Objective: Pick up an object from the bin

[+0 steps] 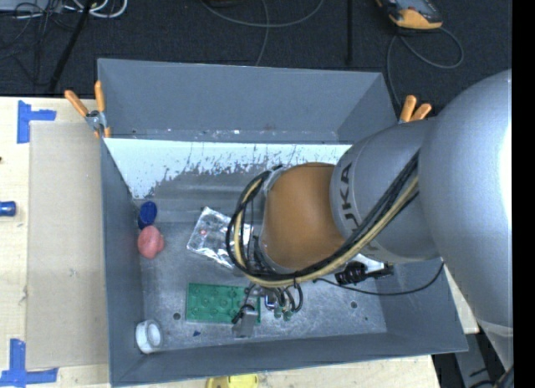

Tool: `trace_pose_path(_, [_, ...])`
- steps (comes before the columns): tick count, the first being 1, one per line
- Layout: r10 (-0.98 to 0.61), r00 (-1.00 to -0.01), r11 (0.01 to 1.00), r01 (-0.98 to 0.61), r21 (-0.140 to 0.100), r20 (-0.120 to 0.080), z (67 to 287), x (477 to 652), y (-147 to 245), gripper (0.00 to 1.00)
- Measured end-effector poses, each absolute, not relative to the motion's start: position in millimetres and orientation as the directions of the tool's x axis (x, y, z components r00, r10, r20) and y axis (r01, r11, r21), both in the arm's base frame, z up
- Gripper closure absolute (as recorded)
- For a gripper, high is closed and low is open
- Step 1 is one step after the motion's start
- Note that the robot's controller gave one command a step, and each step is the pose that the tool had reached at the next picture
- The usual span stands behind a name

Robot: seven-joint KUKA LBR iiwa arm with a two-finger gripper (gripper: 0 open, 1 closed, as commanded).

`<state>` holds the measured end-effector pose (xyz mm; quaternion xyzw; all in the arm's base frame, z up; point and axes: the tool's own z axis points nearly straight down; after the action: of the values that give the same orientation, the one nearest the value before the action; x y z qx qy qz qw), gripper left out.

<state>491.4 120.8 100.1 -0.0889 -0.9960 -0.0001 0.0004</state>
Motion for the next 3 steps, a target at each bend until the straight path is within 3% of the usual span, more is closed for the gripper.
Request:
trace_pose_path(1, [0.227,-0.974,0.974,0.227,0.0,0.001,112,490.2,118,0.0])
trace_pose_path(2, [0.308,-0.951,0.951,0.308,-0.003,0.006,67,492.8,113,0.0])
trace_pose_path(3, [0.311,-0.95,0.951,0.311,-0.003,0.008,66,492.4,113,0.0])
